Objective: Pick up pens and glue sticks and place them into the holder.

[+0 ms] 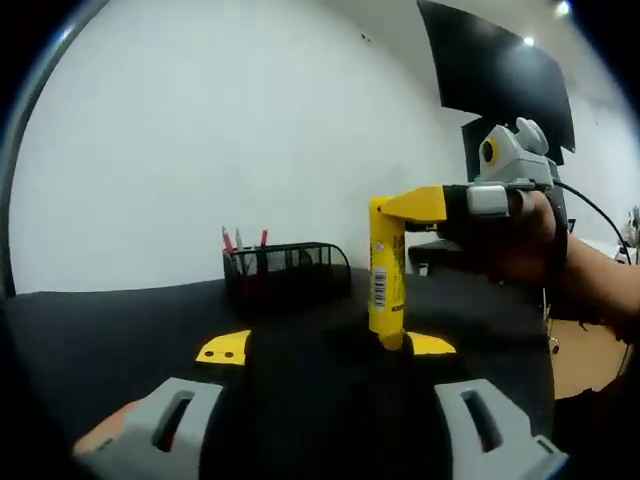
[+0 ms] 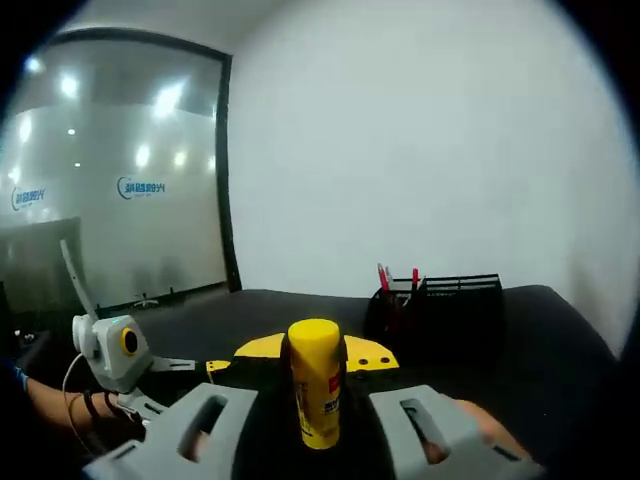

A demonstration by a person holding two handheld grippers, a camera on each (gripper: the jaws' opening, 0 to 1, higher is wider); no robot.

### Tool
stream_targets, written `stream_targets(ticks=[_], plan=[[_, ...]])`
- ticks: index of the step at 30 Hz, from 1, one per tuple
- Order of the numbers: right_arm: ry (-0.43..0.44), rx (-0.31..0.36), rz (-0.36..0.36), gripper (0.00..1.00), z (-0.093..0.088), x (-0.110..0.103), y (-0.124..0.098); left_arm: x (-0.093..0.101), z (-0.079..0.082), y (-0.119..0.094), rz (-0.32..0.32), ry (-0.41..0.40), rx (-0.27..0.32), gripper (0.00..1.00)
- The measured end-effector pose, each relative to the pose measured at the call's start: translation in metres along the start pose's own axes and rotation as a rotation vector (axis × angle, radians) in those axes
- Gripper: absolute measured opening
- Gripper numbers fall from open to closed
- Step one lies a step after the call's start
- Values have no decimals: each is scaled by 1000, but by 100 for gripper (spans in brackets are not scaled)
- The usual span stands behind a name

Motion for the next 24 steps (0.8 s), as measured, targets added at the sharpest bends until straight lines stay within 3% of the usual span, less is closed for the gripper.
stream_targets(ticks=[6,7,8,17,24], plan=[[-24,-9,-14,17,6,12,16,4,-18,2,-16,-41,-21,59],[-24,-8,-15,17,7,14,19,4,-17,2,-14,-36,-37,61],[-25,-7,-17,17,9,17,22,4,-12,1,-17,-32,2,61],[-35,-8,-46,17,23,39,65,10,-21,2,-52,-19,-41,69],[-23,-21,-62,17,25,55,93,9,-20,2,-55,-38,-33,73]])
Point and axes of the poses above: the point that each gripper's makers call its tool centre point, and the gripper's own axes: y roughly forward along the fingers, x roughly to its right, z roughly out of its top, the point moved 3 cm from there along -y, roughly backward along the fingers, and after that the axes turned 3 degrees about -x, right-handed, at the moved point
